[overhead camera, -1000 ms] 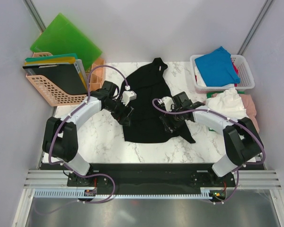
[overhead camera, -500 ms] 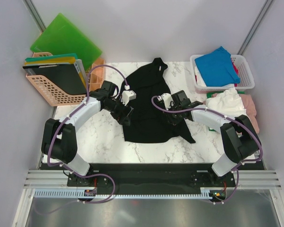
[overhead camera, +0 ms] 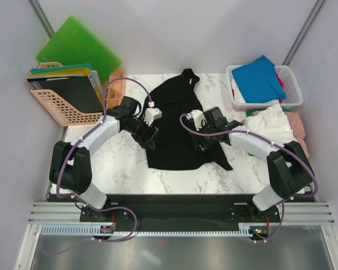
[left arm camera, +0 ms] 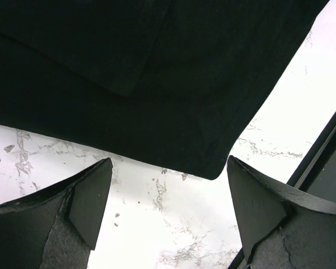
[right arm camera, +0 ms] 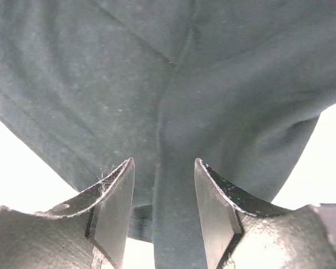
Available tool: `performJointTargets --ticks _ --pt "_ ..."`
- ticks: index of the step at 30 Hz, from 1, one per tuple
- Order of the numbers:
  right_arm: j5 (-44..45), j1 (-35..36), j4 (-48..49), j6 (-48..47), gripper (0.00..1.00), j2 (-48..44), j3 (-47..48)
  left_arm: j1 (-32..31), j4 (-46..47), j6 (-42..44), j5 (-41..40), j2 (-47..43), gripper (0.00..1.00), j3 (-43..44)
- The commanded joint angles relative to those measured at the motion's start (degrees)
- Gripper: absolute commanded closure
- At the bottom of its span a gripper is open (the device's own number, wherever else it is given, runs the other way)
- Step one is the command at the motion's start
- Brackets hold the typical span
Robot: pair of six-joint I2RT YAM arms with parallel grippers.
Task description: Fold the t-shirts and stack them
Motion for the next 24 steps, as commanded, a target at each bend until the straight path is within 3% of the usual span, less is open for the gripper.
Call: performJointTargets --ticks 1,13,14,15,16,17,24 --pt "-1.04 1.22 0.05 0.32 0.45 0.57 1.43 -0.22 1.58 -0.13 0.3 -0.93 0.1 0.45" --pt "0.18 2.27 2.24 -0.29 0.44 6.28 1.87 -0.22 1.58 -0.04 0.3 -0.85 0.1 0.36" --pt "0.62 2.27 2.33 -0.2 0.48 6.37 1.52 -0.22 1.49 -0.04 0.22 -0.93 0.1 0.36" --pt "0.97 2.36 2.77 -0.2 0.59 6.2 1.34 -0.22 1.58 -0.04 0.3 -0.93 0.1 0.27" --pt "1.41 2.27 3.3 -0.03 0.86 5.85 1.17 -0.14 1.49 -0.04 0.22 -1.11 0.1 0.27" --pt "2.55 2.27 3.56 0.32 0.96 4.8 0.64 -0.22 1.49 -0.04 0.3 -1.28 0.1 0.27" --pt "9.92 2.19 1.2 -2.39 1.0 -7.14 4.23 -0.22 1.58 0.13 0.3 -1.73 0.1 -0.17"
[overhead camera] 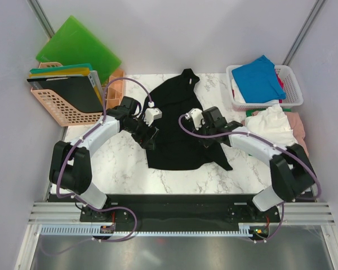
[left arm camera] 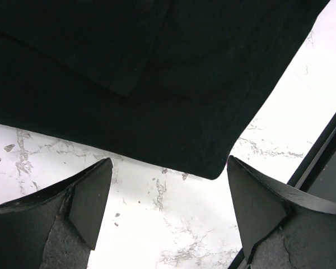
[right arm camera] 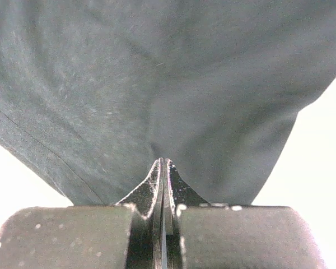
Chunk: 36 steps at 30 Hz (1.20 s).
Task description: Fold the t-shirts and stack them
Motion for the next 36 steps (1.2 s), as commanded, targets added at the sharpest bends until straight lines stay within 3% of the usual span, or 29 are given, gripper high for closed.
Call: performJointTargets --ticks 1,4,8,10,12,13,22,36 --pt "6.09 0.26 -1.05 -1.98 1.0 -9.97 5.4 -0.22 1.47 0.04 0.57 -1.73 0.1 -0.13" --pt "7.76 0.18 -4.3 -2.78 1.0 -15.08 10.4 -0.22 1.47 0.04 0.83 -1.03 0.1 0.23" --pt "8.74 0.18 -7.56 -3.57 0.99 -14.83 13.23 -0.22 1.56 0.13 1.01 -0.23 0.1 0.75" --pt "5.6 0.26 -9.14 -3.4 0.62 -13.43 11.92 -0.22 1.56 0.04 1.01 -0.32 0.1 0.58" --pt "3.21 0.26 -9.94 -2.96 0.38 -11.94 10.43 -0.22 1.56 0.13 0.74 -0.49 0.1 0.32" --pt "2.33 0.18 -9.94 -2.52 0.35 -11.49 8.94 -0.22 1.56 0.22 0.74 -0.58 0.1 0.31" --pt "-0.05 0.26 -4.5 -0.14 0.34 -4.38 2.95 -0.22 1.47 0.13 1.09 0.03 0.1 0.93" --pt "-0.06 2.2 0.95 0.91 0.35 7.49 2.95 -0.22 1.38 0.31 0.74 -0.14 0.1 0.49"
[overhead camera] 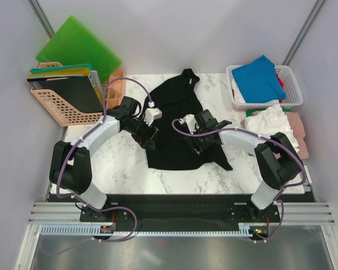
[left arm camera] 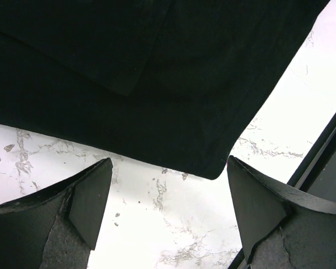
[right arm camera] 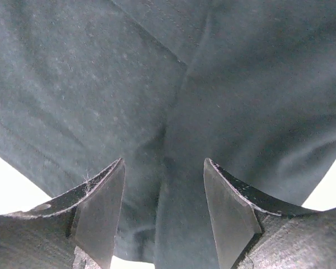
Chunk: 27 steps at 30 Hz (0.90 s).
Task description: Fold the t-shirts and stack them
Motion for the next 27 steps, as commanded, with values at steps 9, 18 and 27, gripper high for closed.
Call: performJointTargets --ticks 9,18,27 --pt "2.16 1.0 5.56 0.93 0.82 1.76 -0.75 -0.22 1.38 0.48 0.72 -0.8 0.1 -0.12" --pt "6.11 1.08 3.8 -0.55 1.0 -7.03 -1.45 -0.22 1.38 0.75 0.89 -0.71 0.1 -0.21" --pt "15.95 0.3 3.1 -5.3 1.0 -13.1 -0.32 -0.22 1.38 0.57 0.81 -1.33 0.1 -0.48"
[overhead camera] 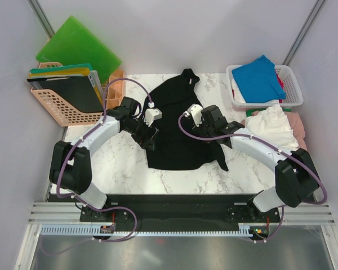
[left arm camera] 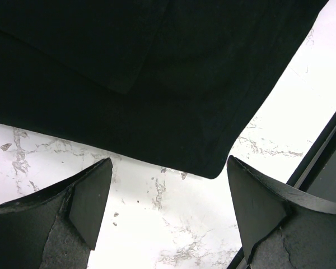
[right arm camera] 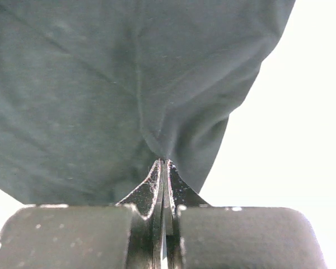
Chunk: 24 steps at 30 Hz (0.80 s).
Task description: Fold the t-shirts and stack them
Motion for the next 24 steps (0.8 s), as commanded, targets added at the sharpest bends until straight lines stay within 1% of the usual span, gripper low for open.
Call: performJointTargets --ticks 1,4,6,7,9,10,11,13,14,16,17,18,20,22,24 --pt "7.63 -0.49 0.15 -2.9 1.0 -2.11 1.54 -0.31 1.38 0.57 0.79 -1.42 0.1 -0.13" --pt "13.25 -2.94 -0.12 -3.52 1.0 -3.25 2.42 -0.31 1.38 0.66 0.61 -2.03 0.1 -0.48" --pt "14.15 -5.49 -0.38 -3.69 1.0 -5.44 2.69 -0.23 1.38 0.75 0.17 -2.64 0.1 -0.91" --pt "14.07 -9.07 -0.99 -3.52 1.0 -7.71 2.95 -0.31 1.38 0.75 0.17 -2.74 0.1 -1.0" --pt "11.0 -12.87 -2.22 -2.91 1.0 -10.44 4.62 -0.31 1.47 0.92 0.35 -2.82 0.1 -1.09" --pt "9.42 -15.76 -3.97 -3.08 1.0 -13.5 5.58 -0.31 1.38 0.84 0.43 -2.48 0.1 -1.01" --pt "8.36 -16.57 -4.85 -3.51 1.0 -15.01 7.94 -0.31 1.47 0.83 0.35 -2.3 0.1 -0.83" --pt "8.35 -17.02 -7.66 -3.87 1.0 -19.48 11.81 -0.23 1.38 0.83 0.78 -1.34 0.1 -0.39" --pt "8.0 -17.02 -8.72 -3.78 1.0 -20.82 17.31 -0.22 1.38 0.66 1.05 -1.07 0.1 -0.22" --pt "7.48 -17.02 -11.7 -2.03 1.0 -23.28 24.19 -0.31 1.21 0.48 1.23 -0.45 0.1 0.4" --pt "7.3 -16.93 -12.68 -1.59 1.0 -23.72 30.75 -0.31 1.03 0.4 1.23 -0.36 0.1 0.66" --pt "7.82 -17.02 -13.38 -0.8 1.0 -24.08 33.34 -0.31 0.86 0.4 1.4 -0.54 0.1 0.93" --pt "8.44 -17.1 -14.27 -0.53 1.0 -24.96 36.78 -0.4 0.85 0.48 1.4 -1.24 0.1 0.84" --pt "9.49 -17.1 -13.75 -0.7 1.0 -26.01 35.83 -0.4 0.85 0.48 1.49 -1.77 0.1 0.4" --pt "9.76 -17.02 -13.39 -0.97 1.0 -26.54 32.58 -0.31 0.85 0.48 1.4 -2.12 0.1 0.14"
